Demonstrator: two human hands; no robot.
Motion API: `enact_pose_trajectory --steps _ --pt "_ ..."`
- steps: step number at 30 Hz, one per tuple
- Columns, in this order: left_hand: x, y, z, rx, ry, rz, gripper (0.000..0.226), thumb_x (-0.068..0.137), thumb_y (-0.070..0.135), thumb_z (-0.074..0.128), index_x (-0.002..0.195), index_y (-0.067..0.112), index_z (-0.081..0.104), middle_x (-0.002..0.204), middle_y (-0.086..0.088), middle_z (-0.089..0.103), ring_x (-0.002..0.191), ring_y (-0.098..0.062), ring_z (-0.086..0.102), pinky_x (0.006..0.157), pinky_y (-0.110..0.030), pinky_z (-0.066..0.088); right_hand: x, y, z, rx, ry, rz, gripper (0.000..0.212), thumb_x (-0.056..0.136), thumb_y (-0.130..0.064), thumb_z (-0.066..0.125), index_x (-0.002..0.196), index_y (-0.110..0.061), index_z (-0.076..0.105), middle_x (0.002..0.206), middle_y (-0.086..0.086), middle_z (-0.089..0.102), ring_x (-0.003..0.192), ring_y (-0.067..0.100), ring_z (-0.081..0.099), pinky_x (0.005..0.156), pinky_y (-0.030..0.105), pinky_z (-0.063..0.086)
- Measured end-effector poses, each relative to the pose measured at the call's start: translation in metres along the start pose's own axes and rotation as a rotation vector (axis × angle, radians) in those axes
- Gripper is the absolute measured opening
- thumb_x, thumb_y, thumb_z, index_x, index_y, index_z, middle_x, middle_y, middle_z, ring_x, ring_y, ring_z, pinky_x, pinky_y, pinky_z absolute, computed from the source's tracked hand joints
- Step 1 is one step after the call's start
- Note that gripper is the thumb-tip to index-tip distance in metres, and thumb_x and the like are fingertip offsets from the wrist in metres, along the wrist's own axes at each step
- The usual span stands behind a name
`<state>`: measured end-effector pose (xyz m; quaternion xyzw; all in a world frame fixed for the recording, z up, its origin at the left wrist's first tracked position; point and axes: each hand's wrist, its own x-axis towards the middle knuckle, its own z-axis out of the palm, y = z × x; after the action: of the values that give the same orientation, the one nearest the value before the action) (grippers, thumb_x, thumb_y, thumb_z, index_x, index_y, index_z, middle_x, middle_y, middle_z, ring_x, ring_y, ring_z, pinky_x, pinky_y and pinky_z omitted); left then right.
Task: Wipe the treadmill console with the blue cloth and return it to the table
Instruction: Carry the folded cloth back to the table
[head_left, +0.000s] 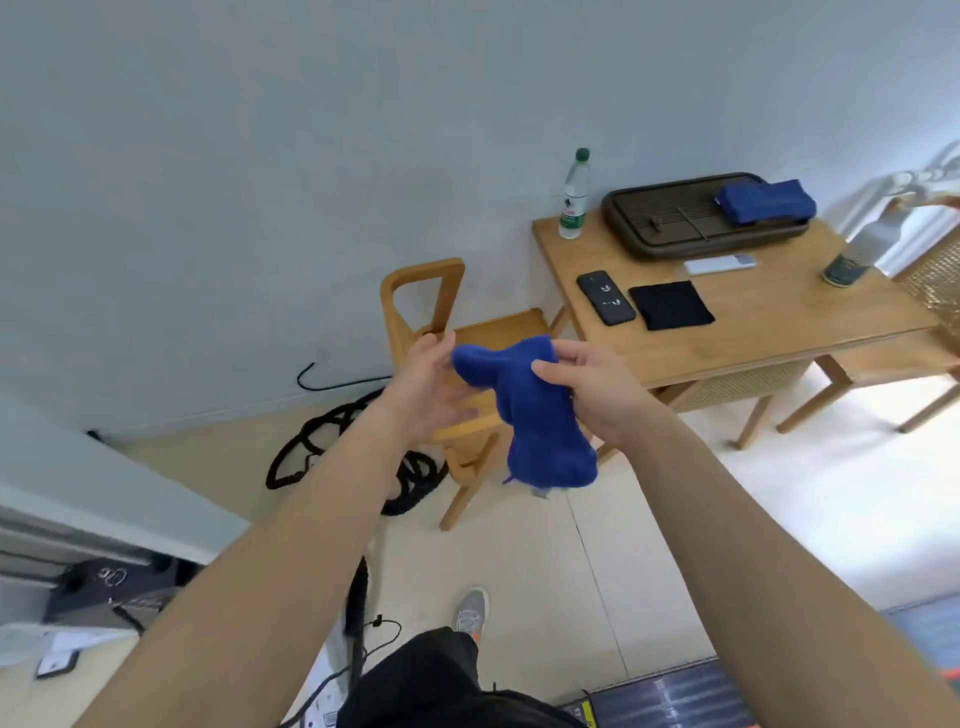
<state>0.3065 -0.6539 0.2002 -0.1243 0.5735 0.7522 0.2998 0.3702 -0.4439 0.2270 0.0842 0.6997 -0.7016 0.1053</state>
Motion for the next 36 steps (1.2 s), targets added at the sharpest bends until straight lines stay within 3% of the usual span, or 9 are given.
enact_pose_trajectory --steps 2,5,8,13,16,18,24,28,36 --pt "0.03 -0.017 0.026 0.027 -0.166 -0.158 0.079 0.082 0.061 0.07 0.147 0.027 0.039 0.143 -0.007 0.057 0.112 -0.034 0.068 0.089 -0.052 0.05 0.015 -0.007 -0.024 0.057 0.104 0.041 0.019 0.097 -0.009 0.064 0.109 -0.018 0.076 0.108 0.011 0.077 0.106 0.03 0.071 0.1 0.05 0.052" --pt "0.061 -0.02 0.07 0.028 -0.31 -0.211 0.043 0.095 0.052 0.058 0.127 0.024 0.06 0.136 -0.014 0.062 0.122 -0.029 0.063 0.105 -0.051 0.042 0.03 -0.012 -0.064 0.143 0.171 0.105 0.027 0.094 -0.001 0.063 0.118 -0.011 0.071 0.119 0.019 0.071 0.118 0.041 0.064 0.104 0.057 0.049" --pt "0.091 -0.006 0.112 0.136 -0.371 -0.169 0.041 0.095 0.052 0.057 0.126 0.024 0.062 0.129 -0.009 0.068 0.12 -0.023 0.062 0.102 -0.043 0.044 0.035 -0.014 -0.103 0.246 0.204 0.143 0.045 0.092 0.012 0.057 0.133 -0.006 0.061 0.128 0.022 0.066 0.12 0.041 0.062 0.099 0.048 0.054" --pt "0.143 -0.009 0.16 0.273 -0.443 -0.178 0.075 0.093 0.05 0.059 0.154 0.022 0.025 0.134 -0.006 0.065 0.139 -0.027 0.041 0.115 -0.05 0.015 0.035 -0.015 -0.16 0.357 0.299 0.206 0.059 0.092 0.016 0.052 0.14 -0.017 0.056 0.13 0.017 0.066 0.11 0.032 0.07 0.092 0.042 0.058" --pt "0.161 -0.019 0.195 0.281 -0.572 -0.298 0.045 0.09 0.056 0.061 0.129 0.035 0.052 0.144 -0.007 0.056 0.142 -0.027 0.04 0.122 -0.053 0.012 0.034 -0.016 -0.192 0.428 0.341 0.208 0.044 0.095 0.016 0.049 0.126 -0.013 0.063 0.121 0.017 0.067 0.104 0.029 0.068 0.097 0.042 0.054" --pt "0.173 -0.028 0.22 0.241 -0.655 -0.367 0.037 0.089 0.059 0.06 0.117 0.037 0.069 0.137 -0.009 0.063 0.135 -0.029 0.051 0.119 -0.054 0.026 0.036 -0.015 -0.217 0.473 0.377 0.208 0.039 0.096 0.015 0.048 0.123 -0.009 0.064 0.124 0.018 0.065 0.111 0.031 0.064 0.104 0.044 0.049" --pt "0.224 -0.033 0.304 0.113 -0.478 -0.268 0.04 0.098 0.039 0.059 0.132 0.017 0.062 0.127 -0.005 0.07 0.122 -0.024 0.063 0.102 -0.042 0.05 0.062 0.0 -0.324 0.504 0.514 0.245 0.042 0.092 0.015 0.052 0.13 -0.002 0.063 0.133 0.021 0.064 0.123 0.036 0.062 0.099 0.042 0.055" --pt "0.258 -0.027 0.359 0.008 -0.275 -0.191 0.048 0.091 0.016 0.071 0.136 0.015 0.054 0.121 -0.007 0.07 0.104 -0.019 0.071 0.073 -0.03 0.059 0.082 0.003 -0.401 0.395 0.559 0.34 0.046 0.09 0.016 0.055 0.132 -0.002 0.06 0.129 0.019 0.065 0.115 0.035 0.063 0.092 0.039 0.056" --pt "0.304 -0.028 0.446 0.615 -0.054 0.011 0.072 0.08 0.003 0.079 0.141 0.021 0.046 0.13 -0.005 0.052 0.114 -0.024 0.057 0.091 -0.04 0.056 0.121 -0.002 -0.49 -0.129 0.531 0.502 0.103 0.072 0.004 0.086 0.155 -0.019 0.03 0.148 0.018 0.045 0.128 0.037 0.052 0.107 0.048 0.048"
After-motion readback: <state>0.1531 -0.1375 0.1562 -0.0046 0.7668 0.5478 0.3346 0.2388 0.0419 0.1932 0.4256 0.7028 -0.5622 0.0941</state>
